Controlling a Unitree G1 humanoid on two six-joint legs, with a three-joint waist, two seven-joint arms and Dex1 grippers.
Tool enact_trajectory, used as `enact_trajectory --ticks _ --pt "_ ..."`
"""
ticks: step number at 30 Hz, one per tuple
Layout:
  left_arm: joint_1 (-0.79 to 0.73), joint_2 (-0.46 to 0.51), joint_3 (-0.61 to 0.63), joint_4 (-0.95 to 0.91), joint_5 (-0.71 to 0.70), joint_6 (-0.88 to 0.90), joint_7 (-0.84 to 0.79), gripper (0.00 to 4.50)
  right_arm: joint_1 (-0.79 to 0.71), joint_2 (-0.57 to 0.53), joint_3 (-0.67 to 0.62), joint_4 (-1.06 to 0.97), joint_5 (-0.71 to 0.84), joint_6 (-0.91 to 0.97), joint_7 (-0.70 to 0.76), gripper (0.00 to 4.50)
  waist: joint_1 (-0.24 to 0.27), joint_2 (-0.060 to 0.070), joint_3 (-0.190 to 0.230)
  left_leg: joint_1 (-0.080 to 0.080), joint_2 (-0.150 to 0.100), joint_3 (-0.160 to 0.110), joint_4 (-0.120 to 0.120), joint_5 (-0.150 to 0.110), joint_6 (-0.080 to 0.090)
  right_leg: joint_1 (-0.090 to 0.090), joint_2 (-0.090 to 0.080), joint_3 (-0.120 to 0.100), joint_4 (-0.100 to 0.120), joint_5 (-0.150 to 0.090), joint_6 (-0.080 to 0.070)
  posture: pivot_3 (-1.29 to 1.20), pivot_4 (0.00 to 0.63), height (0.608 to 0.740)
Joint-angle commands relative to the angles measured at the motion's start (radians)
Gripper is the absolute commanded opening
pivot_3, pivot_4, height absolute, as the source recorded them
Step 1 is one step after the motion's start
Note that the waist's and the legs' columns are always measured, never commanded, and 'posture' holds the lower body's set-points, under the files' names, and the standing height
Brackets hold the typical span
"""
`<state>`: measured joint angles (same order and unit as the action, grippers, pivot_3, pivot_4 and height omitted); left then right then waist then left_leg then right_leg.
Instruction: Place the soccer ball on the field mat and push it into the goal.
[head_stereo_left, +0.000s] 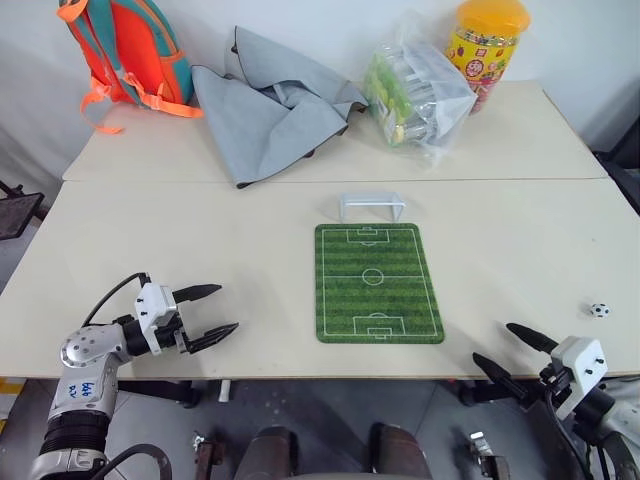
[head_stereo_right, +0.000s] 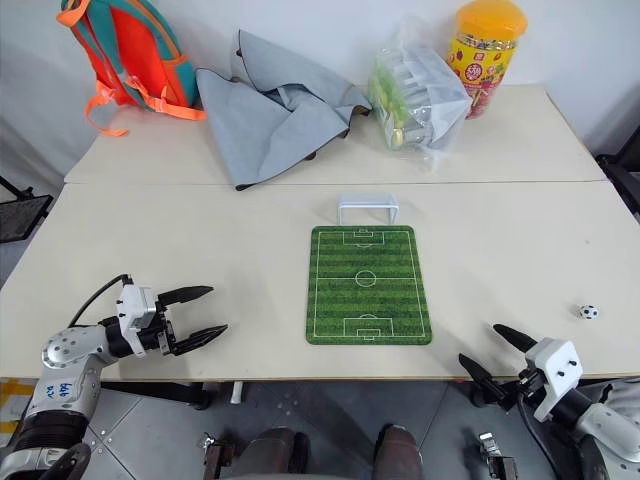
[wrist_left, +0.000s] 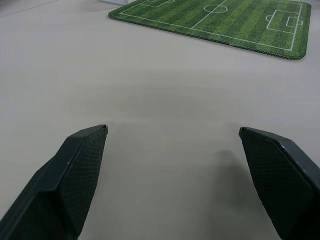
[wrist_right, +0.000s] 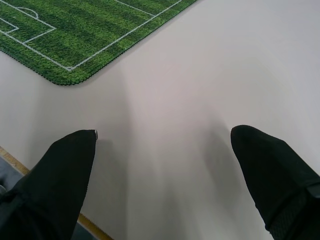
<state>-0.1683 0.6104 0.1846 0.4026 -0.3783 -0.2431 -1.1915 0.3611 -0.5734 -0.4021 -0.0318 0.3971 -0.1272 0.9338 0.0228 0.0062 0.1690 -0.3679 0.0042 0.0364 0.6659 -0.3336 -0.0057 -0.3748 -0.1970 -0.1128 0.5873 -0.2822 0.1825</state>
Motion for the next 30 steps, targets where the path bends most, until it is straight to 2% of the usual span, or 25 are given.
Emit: enact_trajectory --ticks 1,11,21,25,30 --pt "0.013 -0.004 -0.011 -0.038 0.001 0.007 0.005 4.5 0.001 -0.018 -0.021 -0.015 0.013 -0.001 -0.004 4.49 0.0 0.0 0.0 0.0 0.0 0.0 0.0 0.0 0.0 0.0 0.0 0.0 0.0 0.0 0.0 0.0 0.15 0.74" --pt "0.021 -0.024 -0.034 -0.178 -0.011 0.106 0.062 4.5 0.06 -0.019 -0.073 -0.187 0.056 0.111 -0.085 4.49 0.001 0.0 0.0 0.0 0.0 0.0 0.0 0.0 0.0 0.0 0.0 0.0 0.0 0.0 0.0 0.0 0.15 0.74" --pt "0.002 -0.06 -0.088 -0.382 -0.086 0.231 0.049 4.5 0.083 0.037 -0.206 -0.463 0.166 0.389 -0.372 4.49 0.001 0.0 0.0 -0.001 0.0 0.0 0.0 0.0 0.0 0.0 0.0 0.0 0.0 0.0 0.0 0.0 0.15 0.74" --pt "0.006 -0.065 -0.113 -0.406 -0.066 0.224 0.048 4.5 0.074 0.079 -0.247 -0.582 0.217 0.499 -0.531 4.49 0.001 0.0 0.0 -0.001 0.001 0.0 0.0 0.0 0.0 -0.001 0.0 0.0 0.0 0.0 0.0 0.0 0.15 0.74" --pt "0.052 -0.064 -0.132 -0.529 -0.095 0.28 0.073 4.5 0.035 0.105 -0.323 -0.577 0.228 0.577 -0.677 4.49 0.001 -0.001 0.001 -0.001 0.0 0.0 0.0 0.0 0.0 -0.001 0.0 0.0 -0.001 0.0 0.0 0.0 0.15 0.74"
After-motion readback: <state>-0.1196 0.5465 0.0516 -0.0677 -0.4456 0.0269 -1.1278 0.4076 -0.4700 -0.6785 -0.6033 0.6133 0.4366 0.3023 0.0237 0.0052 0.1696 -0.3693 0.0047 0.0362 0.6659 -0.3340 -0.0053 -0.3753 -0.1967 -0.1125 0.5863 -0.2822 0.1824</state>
